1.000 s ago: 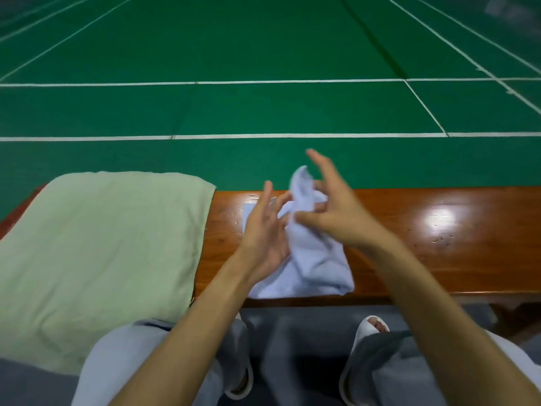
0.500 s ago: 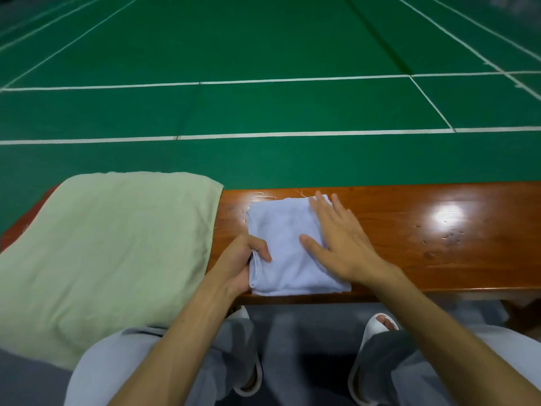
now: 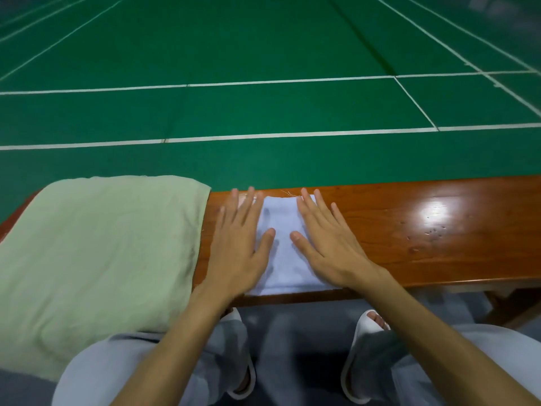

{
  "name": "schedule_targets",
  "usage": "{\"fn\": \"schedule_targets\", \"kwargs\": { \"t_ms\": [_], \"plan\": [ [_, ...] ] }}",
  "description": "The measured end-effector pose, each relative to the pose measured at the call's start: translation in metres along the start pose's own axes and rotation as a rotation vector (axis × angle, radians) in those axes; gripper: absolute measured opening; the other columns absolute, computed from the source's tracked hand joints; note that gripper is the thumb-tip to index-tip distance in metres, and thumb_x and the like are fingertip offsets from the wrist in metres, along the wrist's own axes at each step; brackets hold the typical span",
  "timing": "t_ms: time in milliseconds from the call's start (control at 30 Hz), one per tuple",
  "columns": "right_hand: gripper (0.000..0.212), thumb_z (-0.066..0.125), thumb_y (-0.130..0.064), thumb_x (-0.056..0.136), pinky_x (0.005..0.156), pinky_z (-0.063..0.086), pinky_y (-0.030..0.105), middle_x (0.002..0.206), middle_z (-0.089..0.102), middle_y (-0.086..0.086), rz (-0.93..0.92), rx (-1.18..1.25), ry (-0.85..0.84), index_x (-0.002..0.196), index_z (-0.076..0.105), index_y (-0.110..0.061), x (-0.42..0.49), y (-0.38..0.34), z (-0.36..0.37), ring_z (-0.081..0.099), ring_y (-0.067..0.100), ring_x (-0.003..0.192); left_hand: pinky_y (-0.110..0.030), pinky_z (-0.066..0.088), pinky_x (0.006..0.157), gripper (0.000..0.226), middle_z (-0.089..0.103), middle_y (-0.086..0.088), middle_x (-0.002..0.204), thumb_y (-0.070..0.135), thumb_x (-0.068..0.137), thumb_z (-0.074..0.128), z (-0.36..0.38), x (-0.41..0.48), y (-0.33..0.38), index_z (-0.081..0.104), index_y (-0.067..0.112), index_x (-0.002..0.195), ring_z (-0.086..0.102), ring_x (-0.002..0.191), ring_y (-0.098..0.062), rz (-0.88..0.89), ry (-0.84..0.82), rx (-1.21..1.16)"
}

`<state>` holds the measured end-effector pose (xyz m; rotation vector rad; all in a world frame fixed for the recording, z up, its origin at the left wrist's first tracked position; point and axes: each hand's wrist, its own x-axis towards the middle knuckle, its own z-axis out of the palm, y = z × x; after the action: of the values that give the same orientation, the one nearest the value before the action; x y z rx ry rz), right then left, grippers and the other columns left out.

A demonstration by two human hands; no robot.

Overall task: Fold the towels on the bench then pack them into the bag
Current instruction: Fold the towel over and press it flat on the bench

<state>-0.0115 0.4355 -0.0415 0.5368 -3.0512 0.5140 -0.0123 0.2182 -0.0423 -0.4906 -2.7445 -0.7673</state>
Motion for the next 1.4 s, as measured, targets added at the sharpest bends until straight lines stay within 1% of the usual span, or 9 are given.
{"fn": "schedule_targets", "kwargs": {
  "t_ms": [167, 500, 700, 800, 900, 1100, 1233, 1300, 1400],
  "plan": [
    [0.076, -0.002, -0.05, 0.096, 0.127, 0.001, 0.051, 0.17, -0.013, 0.003, -0.018, -0.142, -0.111, 0.163, -0.002, -0.014, 0.004, -0.014, 0.028, -0.022, 0.021, 0.155, -0.047, -0.003, 0.128, 0.074, -0.018, 0.0, 0.169, 0.057, 0.1, -0.009, 0.036, -0.013, 0.009, -0.007, 0.02, 0.163, -0.023, 0.155, -0.019, 0.014, -0.342, 0.266],
    [0.091, -0.022, -0.068, 0.089, 0.127, 0.002, 0.054, 0.17, -0.012, -0.006, 0.091, -0.117, -0.102, 0.164, -0.001, -0.021, -0.001, 0.027, 0.018, -0.016, 0.02, 0.156, -0.043, -0.007, 0.128, 0.083, -0.024, 0.005, 0.168, 0.066, 0.094, -0.009, 0.035, -0.01, -0.004, -0.014, 0.019, 0.162, -0.027, 0.153, -0.012, -0.065, -0.372, 0.228],
    [0.078, 0.009, -0.065, 0.1, 0.129, 0.005, 0.046, 0.17, -0.008, -0.006, -0.044, -0.06, 0.008, 0.164, 0.004, -0.02, -0.017, 0.023, 0.001, -0.016, 0.012, 0.156, -0.039, -0.009, 0.127, 0.094, -0.02, 0.014, 0.168, 0.083, 0.094, 0.02, 0.016, -0.024, -0.009, -0.011, 0.027, 0.163, -0.024, 0.153, -0.004, 0.084, -0.353, 0.026],
    [0.103, 0.03, -0.085, 0.09, 0.127, -0.006, 0.038, 0.169, -0.016, -0.008, -0.15, -0.08, -0.117, 0.163, -0.006, -0.022, -0.035, 0.013, -0.005, -0.021, 0.009, 0.154, -0.041, -0.012, 0.126, 0.12, -0.022, 0.01, 0.169, 0.096, 0.079, 0.037, 0.003, -0.034, -0.015, -0.013, 0.025, 0.163, -0.026, 0.154, -0.01, 0.193, -0.417, 0.167],
    [0.118, 0.061, -0.075, 0.083, 0.127, -0.005, 0.042, 0.169, -0.014, -0.003, -0.196, -0.181, -0.194, 0.164, -0.003, -0.018, -0.045, 0.01, 0.004, -0.017, 0.015, 0.156, -0.039, -0.007, 0.128, 0.119, -0.015, 0.007, 0.171, 0.074, 0.083, 0.064, -0.001, -0.04, -0.019, -0.006, 0.024, 0.164, -0.019, 0.156, -0.014, 0.257, -0.455, 0.245],
    [0.069, 0.085, -0.047, 0.068, 0.113, 0.04, 0.056, 0.144, 0.06, 0.008, -0.243, -0.22, -0.086, 0.13, 0.07, -0.02, -0.047, 0.014, -0.003, 0.054, 0.028, 0.136, -0.043, 0.053, 0.106, 0.046, 0.071, 0.003, 0.128, 0.023, 0.072, 0.07, -0.024, -0.036, -0.017, 0.078, 0.019, 0.117, 0.063, 0.127, -0.017, 0.179, -0.303, -0.081],
    [0.03, 0.056, -0.033, 0.069, 0.079, 0.058, 0.04, 0.099, 0.076, 0.006, -0.193, 0.004, -0.1, 0.085, 0.075, -0.016, -0.044, 0.011, -0.026, 0.071, 0.025, 0.098, -0.043, 0.056, 0.067, 0.018, 0.075, 0.003, 0.083, 0.023, 0.082, 0.063, -0.04, -0.028, -0.015, 0.078, 0.019, 0.089, 0.067, 0.076, -0.02, 0.07, -0.305, -0.248],
    [0.017, 0.052, -0.027, 0.071, 0.057, 0.047, 0.038, 0.069, 0.063, 0.004, -0.104, 0.217, -0.094, 0.071, 0.063, -0.014, -0.041, 0.01, -0.039, 0.058, 0.016, 0.065, -0.046, 0.053, 0.065, 0.017, 0.072, 0.002, 0.079, 0.03, 0.086, 0.064, -0.044, -0.021, -0.016, 0.076, 0.019, 0.088, 0.064, 0.073, -0.022, 0.009, -0.31, -0.361],
    [0.009, 0.061, -0.013, 0.084, 0.06, 0.042, 0.045, 0.071, 0.058, 0.002, -0.019, 0.497, -0.048, 0.076, 0.059, -0.015, -0.032, 0.016, -0.052, 0.05, 0.02, 0.065, -0.051, 0.054, 0.067, 0.031, 0.07, -0.009, 0.082, 0.044, 0.092, 0.063, -0.039, -0.007, -0.02, 0.075, 0.016, 0.092, 0.064, 0.078, -0.032, -0.103, -0.262, -0.497]
  ]
}}
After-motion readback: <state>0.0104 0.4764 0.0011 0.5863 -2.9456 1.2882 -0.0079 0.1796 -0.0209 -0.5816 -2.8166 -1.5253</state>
